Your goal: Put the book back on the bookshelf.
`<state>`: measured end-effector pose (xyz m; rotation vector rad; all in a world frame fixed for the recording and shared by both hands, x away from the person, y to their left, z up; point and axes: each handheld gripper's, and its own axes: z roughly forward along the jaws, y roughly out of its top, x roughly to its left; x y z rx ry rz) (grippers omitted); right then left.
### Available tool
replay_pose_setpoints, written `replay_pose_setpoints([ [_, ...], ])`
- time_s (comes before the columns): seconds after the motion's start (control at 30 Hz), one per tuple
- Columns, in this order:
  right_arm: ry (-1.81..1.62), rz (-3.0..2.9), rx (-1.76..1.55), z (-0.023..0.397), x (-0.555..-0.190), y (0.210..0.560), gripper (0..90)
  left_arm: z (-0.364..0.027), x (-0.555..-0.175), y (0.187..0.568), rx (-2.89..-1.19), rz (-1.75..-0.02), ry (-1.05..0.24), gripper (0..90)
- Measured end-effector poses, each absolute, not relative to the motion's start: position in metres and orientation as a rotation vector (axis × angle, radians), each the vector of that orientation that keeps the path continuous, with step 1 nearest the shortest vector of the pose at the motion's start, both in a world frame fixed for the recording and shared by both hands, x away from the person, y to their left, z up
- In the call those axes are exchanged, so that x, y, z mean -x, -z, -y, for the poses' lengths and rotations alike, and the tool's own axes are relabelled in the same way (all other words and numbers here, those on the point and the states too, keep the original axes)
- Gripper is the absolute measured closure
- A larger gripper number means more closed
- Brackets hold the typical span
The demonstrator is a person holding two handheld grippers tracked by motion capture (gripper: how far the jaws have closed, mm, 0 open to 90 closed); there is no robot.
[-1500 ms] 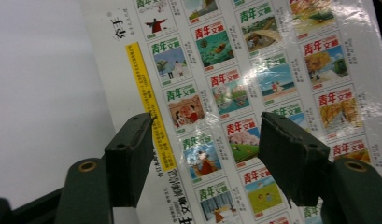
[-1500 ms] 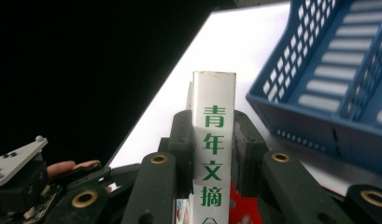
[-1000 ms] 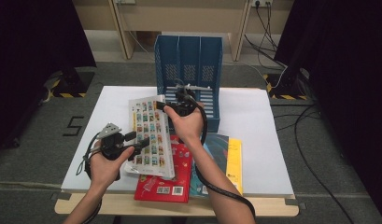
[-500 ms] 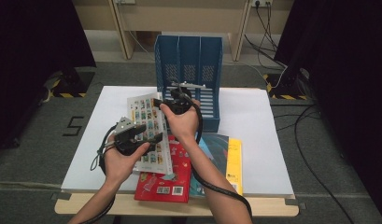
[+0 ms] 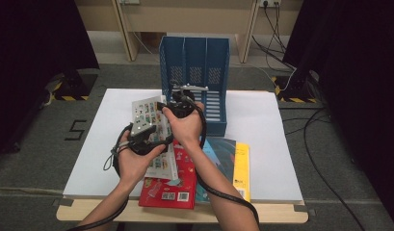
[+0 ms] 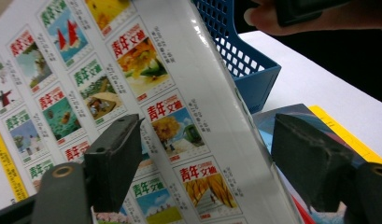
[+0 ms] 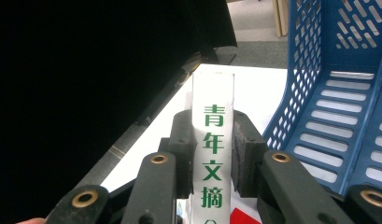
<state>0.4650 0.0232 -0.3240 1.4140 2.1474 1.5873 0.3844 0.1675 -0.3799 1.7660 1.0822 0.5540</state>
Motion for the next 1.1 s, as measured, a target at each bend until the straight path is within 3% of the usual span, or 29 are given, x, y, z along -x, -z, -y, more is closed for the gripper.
replay_pose_setpoints([
  [0.3,-1.538,-2.153,-1.396,-0.028,-0.461,0.32,74.4,-0.166,-0.386,0.38,-1.778,-1.074,-0.565,29.1],
  [0.67,-1.588,-2.1,-1.273,-0.038,-0.445,0.299,74.4,-0.186,-0.387,0.37,-1.749,-1.069,-0.675,37.2],
  [1.1,-1.578,-2.126,-1.245,-0.047,-0.44,0.302,74.4,-0.194,-0.388,0.381,-1.768,-1.083,-0.777,42.2],
])
